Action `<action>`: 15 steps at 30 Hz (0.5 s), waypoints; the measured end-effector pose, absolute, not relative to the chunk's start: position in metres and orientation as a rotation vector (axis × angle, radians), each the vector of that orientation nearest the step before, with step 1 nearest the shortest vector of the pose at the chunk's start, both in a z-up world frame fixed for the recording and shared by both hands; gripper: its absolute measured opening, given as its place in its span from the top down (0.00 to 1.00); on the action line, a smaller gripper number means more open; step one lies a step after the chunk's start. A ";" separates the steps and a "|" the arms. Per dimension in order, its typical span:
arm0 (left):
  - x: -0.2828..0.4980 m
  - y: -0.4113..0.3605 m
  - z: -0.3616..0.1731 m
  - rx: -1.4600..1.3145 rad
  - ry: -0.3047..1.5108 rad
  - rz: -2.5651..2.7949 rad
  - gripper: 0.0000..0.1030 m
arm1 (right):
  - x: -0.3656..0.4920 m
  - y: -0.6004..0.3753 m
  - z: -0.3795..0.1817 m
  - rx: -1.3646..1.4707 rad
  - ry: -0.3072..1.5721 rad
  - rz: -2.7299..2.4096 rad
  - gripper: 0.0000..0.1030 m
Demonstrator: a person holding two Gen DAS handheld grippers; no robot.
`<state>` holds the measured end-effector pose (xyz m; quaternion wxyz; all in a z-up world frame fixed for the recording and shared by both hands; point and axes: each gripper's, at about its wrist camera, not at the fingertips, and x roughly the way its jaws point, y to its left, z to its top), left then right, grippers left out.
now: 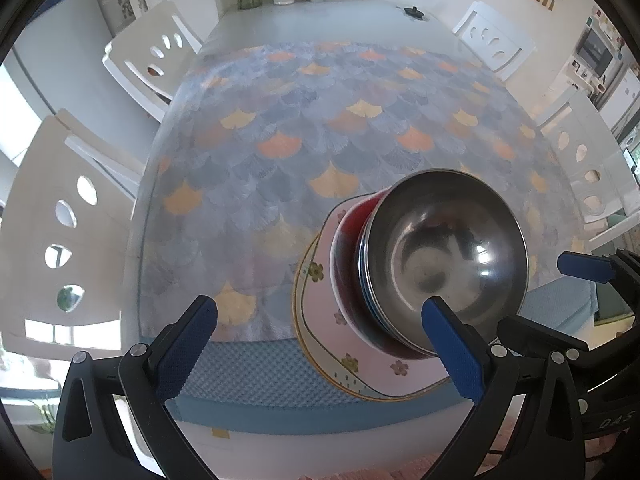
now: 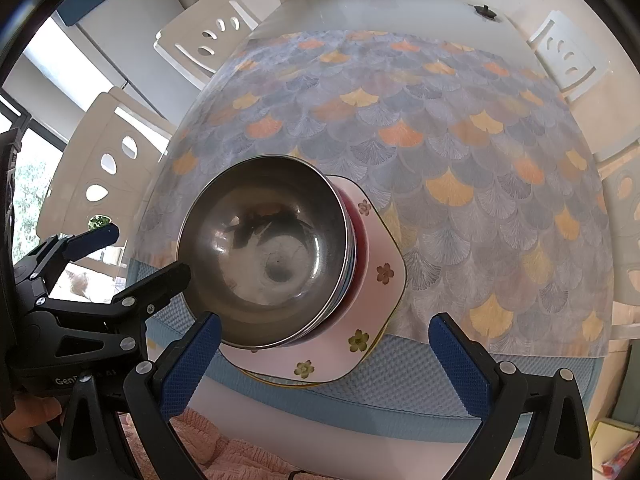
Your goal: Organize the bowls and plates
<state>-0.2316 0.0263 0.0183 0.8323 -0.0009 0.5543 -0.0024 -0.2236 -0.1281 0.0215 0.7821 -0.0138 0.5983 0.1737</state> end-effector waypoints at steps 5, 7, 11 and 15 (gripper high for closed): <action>-0.230 0.026 0.019 -0.003 1.178 -0.008 0.01 | -0.223 -0.128 0.021 -0.029 1.294 0.373 0.00; -0.230 0.026 0.018 -0.003 1.178 -0.007 0.01 | -0.223 -0.129 0.021 -0.028 1.294 0.373 0.00; -0.230 0.025 0.017 -0.007 1.188 -0.009 0.01 | -0.222 -0.130 0.020 -0.025 1.296 0.371 0.00; -0.230 0.024 0.016 -0.009 1.193 -0.013 0.01 | -0.221 -0.132 0.019 -0.023 1.299 0.369 0.00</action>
